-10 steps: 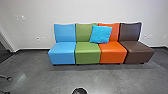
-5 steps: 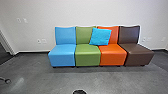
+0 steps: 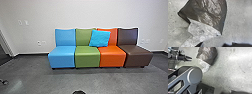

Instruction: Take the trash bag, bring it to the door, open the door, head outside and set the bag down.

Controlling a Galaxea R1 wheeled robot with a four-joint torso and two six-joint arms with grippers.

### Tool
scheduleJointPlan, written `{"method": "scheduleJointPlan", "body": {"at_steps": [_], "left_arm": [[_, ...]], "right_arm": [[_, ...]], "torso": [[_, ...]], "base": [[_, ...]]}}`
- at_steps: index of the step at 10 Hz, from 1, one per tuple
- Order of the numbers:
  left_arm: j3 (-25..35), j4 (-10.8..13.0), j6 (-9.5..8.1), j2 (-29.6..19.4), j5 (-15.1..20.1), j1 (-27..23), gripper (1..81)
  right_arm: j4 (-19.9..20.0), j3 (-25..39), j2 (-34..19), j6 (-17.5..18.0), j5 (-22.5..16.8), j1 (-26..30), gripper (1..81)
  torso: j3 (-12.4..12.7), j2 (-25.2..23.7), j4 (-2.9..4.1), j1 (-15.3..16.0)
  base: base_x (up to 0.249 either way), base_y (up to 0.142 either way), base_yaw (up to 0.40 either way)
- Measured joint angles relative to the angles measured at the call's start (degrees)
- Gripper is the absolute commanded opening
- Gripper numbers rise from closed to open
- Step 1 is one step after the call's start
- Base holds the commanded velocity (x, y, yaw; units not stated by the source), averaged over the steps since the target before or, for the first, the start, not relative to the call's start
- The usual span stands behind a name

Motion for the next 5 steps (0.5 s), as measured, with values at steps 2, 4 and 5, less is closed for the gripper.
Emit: {"method": "scheduleJointPlan", "body": {"at_steps": [2,4,5], "left_arm": [[-0.8,0.2,0.02,1.8,1.0,-2.1,81.1],[-2.3,0.2,0.02,3.5,2.5,-4.8,81.1],[-3.5,0.2,0.02,4.3,3.0,-5.6,81.1]], "right_arm": [[0.0,0.5,-0.4,1.3,-2.0,3.5,81.1],[0.0,3.5,-2.7,3.0,-4.2,7.5,81.1],[0.0,4.9,-3.8,3.8,-5.7,9.2,81.1]], "torso": [[-3.0,-2.8,-0.15,1.7],[-3.9,-5.7,-0.15,3.5],[-4.0,-7.7,-0.15,4.8]], "base": [[0.000,0.000,0.000],[0.000,0.000,0.000],[0.000,0.000,0.000]]}}
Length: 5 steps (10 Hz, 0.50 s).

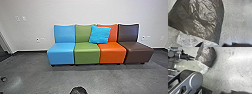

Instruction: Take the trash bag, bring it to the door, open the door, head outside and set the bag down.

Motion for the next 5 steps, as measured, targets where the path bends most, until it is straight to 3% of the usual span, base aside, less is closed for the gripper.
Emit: {"method": "scheduleJointPlan", "body": {"at_steps": [2,3,5], "left_arm": [[-3.5,0.1,-0.02,1.4,1.0,0.2,81.1],[-5.6,0.1,-0.02,2.2,1.6,0.3,81.1],[-9.2,0.1,-0.02,3.9,2.0,-0.2,81.1]], "right_arm": [[0.0,2.2,-1.5,1.4,-2.1,1.7,81.1],[0.0,2.2,-1.6,1.8,-2.7,1.6,81.1],[0.0,2.3,-1.9,2.0,-2.7,2.0,81.1]], "torso": [[0.0,-3.9,-0.05,2.4],[-0.5,-5.5,-0.40,3.3],[-3.2,-8.7,-1.14,5.4]], "base": [[0.000,0.000,0.000],[0.000,0.000,0.000],[0.000,0.000,0.000]]}}
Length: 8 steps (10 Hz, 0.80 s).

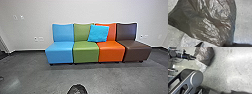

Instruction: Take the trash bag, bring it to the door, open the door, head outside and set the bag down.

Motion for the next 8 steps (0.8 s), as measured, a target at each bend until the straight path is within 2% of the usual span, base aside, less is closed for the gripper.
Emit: {"method": "scheduleJointPlan", "body": {"at_steps": [2,3,6,8], "left_arm": [[-1.2,0.0,0.02,0.9,0.1,-0.6,81.1],[-1.2,0.0,0.05,1.0,-0.1,-1.0,81.1],[-2.1,0.0,0.05,1.0,-0.8,-1.3,81.1],[-2.3,-0.1,0.05,0.9,-4.9,-0.9,81.1]], "right_arm": [[0.0,0.6,0.0,0.3,-0.5,1.0,81.1],[0.0,0.9,0.1,0.5,-1.4,1.1,81.1],[0.0,0.9,0.3,0.6,-1.3,1.6,81.1],[0.0,0.8,0.5,0.6,-1.1,1.6,81.1]], "torso": [[-3.8,-3.4,-0.65,2.5],[-5.6,-3.6,-0.73,3.8],[-7.0,-4.4,-0.73,4.8],[-6.8,-4.4,-0.73,4.8]], "base": [[0.000,0.000,0.000],[0.000,0.000,0.000],[0.000,0.000,0.000],[0.000,0.000,0.000]]}}
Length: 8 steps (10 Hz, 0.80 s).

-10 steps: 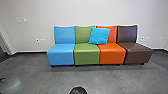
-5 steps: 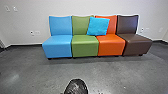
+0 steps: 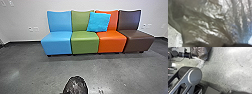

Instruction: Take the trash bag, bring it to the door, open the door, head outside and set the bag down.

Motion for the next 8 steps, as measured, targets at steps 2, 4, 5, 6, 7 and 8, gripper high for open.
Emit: {"method": "scheduleJointPlan", "body": {"at_steps": [2,4,5,6,7,8], "left_arm": [[-0.1,0.0,0.00,0.0,-4.4,0.4,81.1],[-0.8,0.0,0.00,0.0,-10.8,1.3,81.1],[-2.1,-0.1,-0.02,0.4,-15.2,2.2,81.1],[-4.0,-0.1,-0.02,1.0,-17.2,2.7,81.1],[-6.1,-0.2,-0.02,2.0,-18.1,2.7,81.1],[-8.7,-0.2,-0.02,3.6,-18.3,2.8,81.1]], "right_arm": [[0.0,-0.1,0.2,0.0,0.0,-0.1,81.1],[0.0,-0.1,0.6,0.0,0.0,-0.2,81.1],[-0.1,-0.2,1.2,0.0,0.0,-0.4,81.1],[-0.1,-0.4,1.6,0.0,0.0,-0.7,81.1],[-0.2,-0.9,2.0,0.0,0.0,-1.0,81.1],[-0.2,-1.0,2.3,0.0,0.0,-1.1,81.1]], "torso": [[0.0,0.0,0.00,0.0],[0.0,0.0,0.00,0.0],[0.0,0.0,0.00,0.0],[0.0,0.0,0.00,0.0],[0.0,0.0,0.00,0.0],[0.0,0.0,0.00,0.0]], "base": [[0.000,0.000,0.000],[0.000,0.000,0.000],[0.000,0.000,0.000],[0.000,0.000,0.000],[0.000,0.000,0.000],[0.000,0.000,0.000]]}}
